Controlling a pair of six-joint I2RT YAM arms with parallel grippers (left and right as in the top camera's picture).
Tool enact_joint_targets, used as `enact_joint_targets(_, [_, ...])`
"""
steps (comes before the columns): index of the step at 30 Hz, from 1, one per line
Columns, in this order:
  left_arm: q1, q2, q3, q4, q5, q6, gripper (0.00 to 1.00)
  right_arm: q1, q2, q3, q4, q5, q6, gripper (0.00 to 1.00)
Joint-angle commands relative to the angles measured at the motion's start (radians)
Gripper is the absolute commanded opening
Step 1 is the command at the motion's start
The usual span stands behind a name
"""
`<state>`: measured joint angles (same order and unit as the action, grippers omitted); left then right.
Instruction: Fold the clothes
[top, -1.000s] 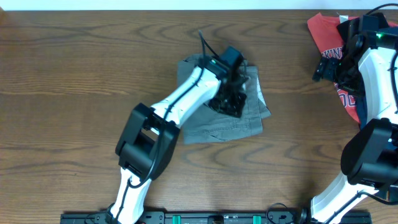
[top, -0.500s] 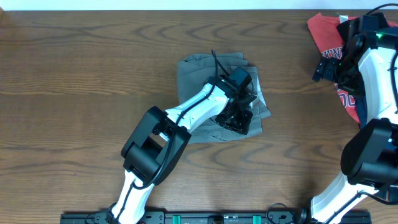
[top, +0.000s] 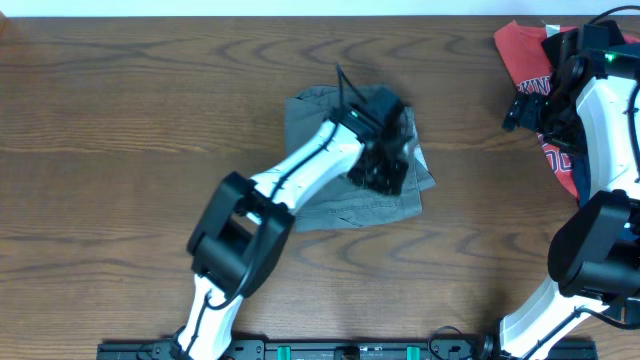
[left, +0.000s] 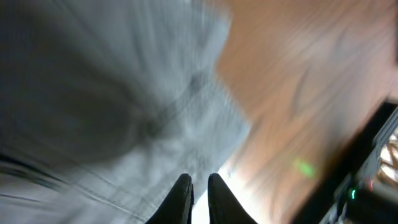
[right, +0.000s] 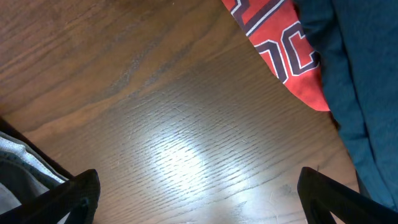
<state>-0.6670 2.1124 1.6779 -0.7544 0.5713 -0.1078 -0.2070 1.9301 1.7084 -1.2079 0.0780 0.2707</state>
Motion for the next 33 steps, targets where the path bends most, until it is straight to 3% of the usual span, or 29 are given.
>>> enact_joint_targets(1, [0.036,-0.046,0.031,0.055,-0.117,0.001,0.11,-0.002,0.004,0.009,0.0,0.0,0.013,0.99])
enact_joint_targets(6, [0.045,-0.003,0.027,0.187,-0.279,0.001,0.1,-0.002,0.004,0.009,0.0,0.0,0.013,0.99])
enact_joint_targets(21, [0.044,0.22,0.027,0.312,-0.277,-0.029,0.1,-0.002,0.004,0.009,0.0,0.0,0.013,0.99])
enact_joint_targets(27, [0.044,0.162,0.03,0.315,-0.277,-0.029,0.11,-0.001,0.004,0.009,0.0,0.0,0.013,0.99])
enact_joint_targets(33, [0.045,-0.023,0.03,0.286,-0.277,-0.028,0.47,-0.001,0.004,0.009,0.0,0.0,0.013,0.99])
